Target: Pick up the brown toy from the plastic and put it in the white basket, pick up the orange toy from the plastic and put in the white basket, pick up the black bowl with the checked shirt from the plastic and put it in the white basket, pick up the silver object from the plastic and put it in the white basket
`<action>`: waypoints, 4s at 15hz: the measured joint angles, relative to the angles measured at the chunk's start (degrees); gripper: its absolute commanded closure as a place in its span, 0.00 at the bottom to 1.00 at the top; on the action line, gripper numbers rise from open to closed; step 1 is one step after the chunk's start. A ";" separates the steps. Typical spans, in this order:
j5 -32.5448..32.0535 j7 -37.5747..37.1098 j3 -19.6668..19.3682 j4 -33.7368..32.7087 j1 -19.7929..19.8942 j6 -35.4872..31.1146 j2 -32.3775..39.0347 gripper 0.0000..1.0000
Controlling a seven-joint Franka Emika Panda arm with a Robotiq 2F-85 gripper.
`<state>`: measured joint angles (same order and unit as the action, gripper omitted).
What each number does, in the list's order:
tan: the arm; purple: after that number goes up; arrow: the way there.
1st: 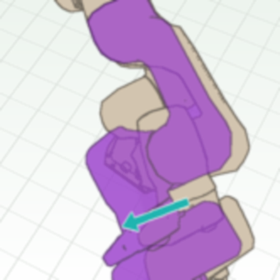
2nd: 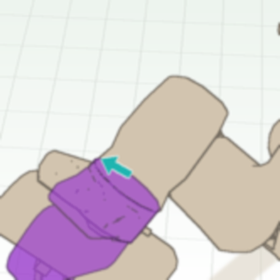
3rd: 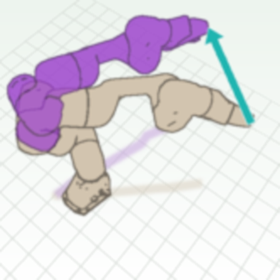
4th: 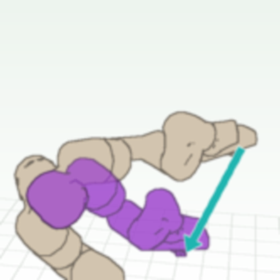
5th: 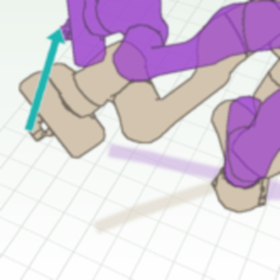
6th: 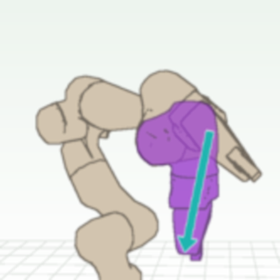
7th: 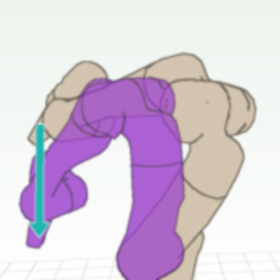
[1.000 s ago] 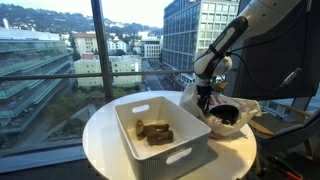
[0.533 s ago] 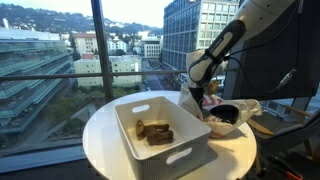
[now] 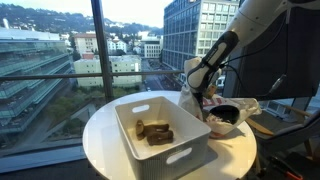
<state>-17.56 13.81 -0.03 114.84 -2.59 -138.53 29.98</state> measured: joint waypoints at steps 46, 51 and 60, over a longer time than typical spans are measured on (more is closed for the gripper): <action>-18.85 7.68 15.77 -10.87 -13.42 28.80 -18.27 0.00; -6.13 15.12 9.72 -6.69 -5.00 30.88 -21.93 0.00; 2.02 18.65 3.30 1.10 2.61 39.03 -16.31 0.00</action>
<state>-15.54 32.46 3.27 115.94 0.02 -99.50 13.67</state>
